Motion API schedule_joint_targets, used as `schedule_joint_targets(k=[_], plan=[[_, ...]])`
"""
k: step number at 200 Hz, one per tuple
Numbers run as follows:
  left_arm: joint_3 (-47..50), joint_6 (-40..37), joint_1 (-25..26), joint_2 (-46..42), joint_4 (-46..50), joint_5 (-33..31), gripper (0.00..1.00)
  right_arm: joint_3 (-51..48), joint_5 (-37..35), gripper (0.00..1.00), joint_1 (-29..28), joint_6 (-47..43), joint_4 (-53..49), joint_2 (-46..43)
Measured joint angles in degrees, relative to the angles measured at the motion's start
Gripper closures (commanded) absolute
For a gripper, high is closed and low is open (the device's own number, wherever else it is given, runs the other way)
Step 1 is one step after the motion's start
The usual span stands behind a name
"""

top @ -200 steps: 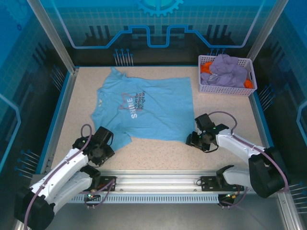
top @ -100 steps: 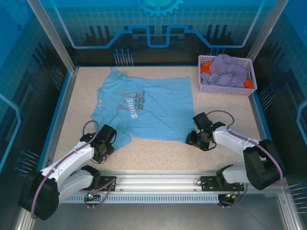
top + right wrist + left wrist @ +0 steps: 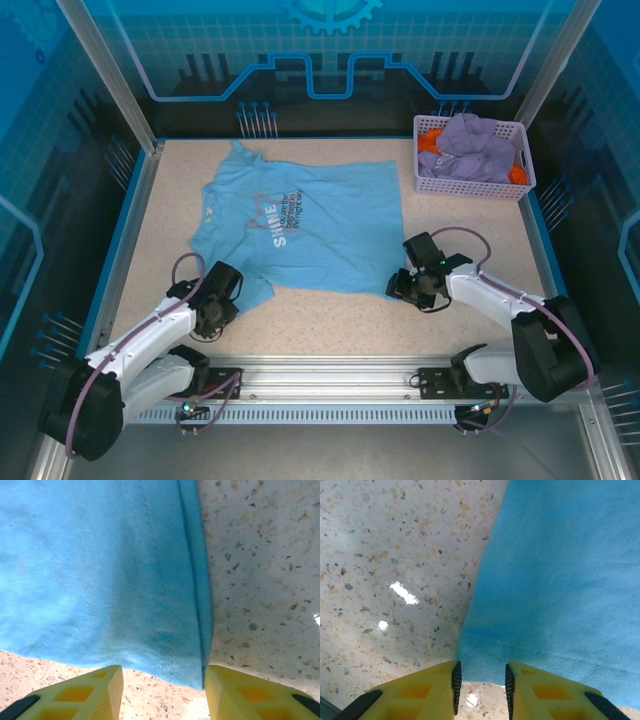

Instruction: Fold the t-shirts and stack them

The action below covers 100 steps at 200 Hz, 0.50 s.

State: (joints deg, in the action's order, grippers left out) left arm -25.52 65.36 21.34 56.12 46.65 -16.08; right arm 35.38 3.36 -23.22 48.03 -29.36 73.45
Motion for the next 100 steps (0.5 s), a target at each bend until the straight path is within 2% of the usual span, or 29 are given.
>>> schedule_joint_targets(k=[74,100], plan=[[-0.04,3.58,1.86,1.95,1.03,-1.92,0.64,0.00,0.04,0.52,0.50,-0.02,0.09,-1.51],[-0.13,4.13,2.71,3.13,1.09,-2.54,0.72,0.00,0.09,0.52,0.52,-0.02,0.22,-1.51]])
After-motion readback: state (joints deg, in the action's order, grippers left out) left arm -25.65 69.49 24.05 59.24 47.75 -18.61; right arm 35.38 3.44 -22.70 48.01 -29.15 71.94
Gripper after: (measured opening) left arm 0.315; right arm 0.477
